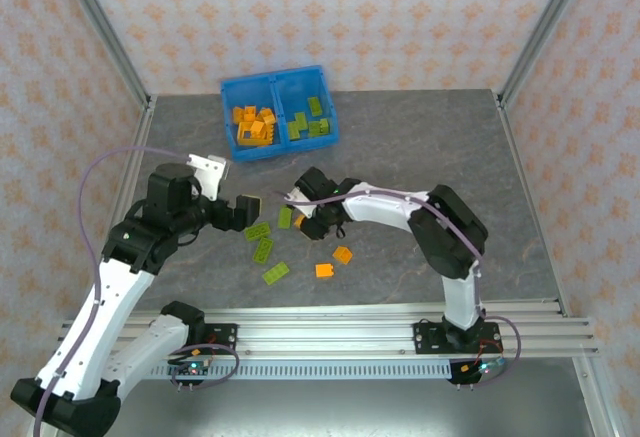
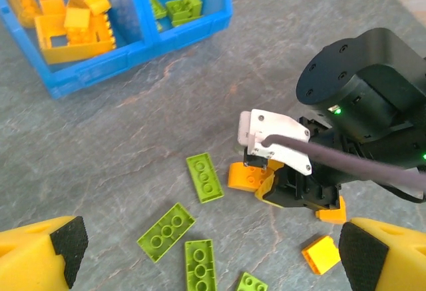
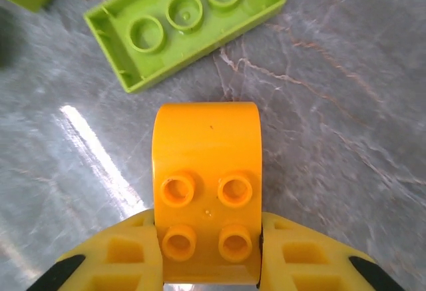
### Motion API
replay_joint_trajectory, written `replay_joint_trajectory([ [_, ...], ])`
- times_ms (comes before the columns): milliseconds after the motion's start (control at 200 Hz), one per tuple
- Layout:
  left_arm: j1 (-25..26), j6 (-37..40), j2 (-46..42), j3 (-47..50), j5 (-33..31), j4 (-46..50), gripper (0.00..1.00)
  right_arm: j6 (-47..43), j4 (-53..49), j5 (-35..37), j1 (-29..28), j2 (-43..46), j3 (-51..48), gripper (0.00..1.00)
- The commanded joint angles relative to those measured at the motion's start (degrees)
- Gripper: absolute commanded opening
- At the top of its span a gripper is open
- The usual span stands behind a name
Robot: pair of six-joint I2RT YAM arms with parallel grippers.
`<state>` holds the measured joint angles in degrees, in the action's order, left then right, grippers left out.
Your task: Sort the legos into containers by color
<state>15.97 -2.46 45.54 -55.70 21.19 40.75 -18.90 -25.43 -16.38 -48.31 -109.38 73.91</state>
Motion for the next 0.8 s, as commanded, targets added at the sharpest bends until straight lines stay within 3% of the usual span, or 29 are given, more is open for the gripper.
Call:
replay_joint_trajectory([
  [0, -0.6, 1.7, -3.0, 1.4, 4.8, -4.7, 1.00, 9.0, 8.8, 0.3, 0.9, 10.1, 0.8, 0.14],
  [125, -0.7, 2.0, -5.2, 2.1, 5.5, -5.9, 1.00, 20.5, 17.2, 3.7, 1.2, 12.0, 4.3, 0.15],
  [245, -0.8, 2.0, -6.7, 2.6, 5.1, -6.5, 1.00, 26.6, 19.3, 7.7, 1.2, 6.5, 13.2, 0.16],
  [365, -0.8, 1.7, -7.6, 2.6, 2.5, -6.3, 1.00, 29.8, 16.3, 12.9, 1.8, -3.9, 26.7, 0.16],
  [796, -1.9, 1.4, -7.2, 2.5, 1.0, -5.3, 1.00, 32.0, 6.0, 11.7, 4.1, -44.5, 79.0, 0.20],
])
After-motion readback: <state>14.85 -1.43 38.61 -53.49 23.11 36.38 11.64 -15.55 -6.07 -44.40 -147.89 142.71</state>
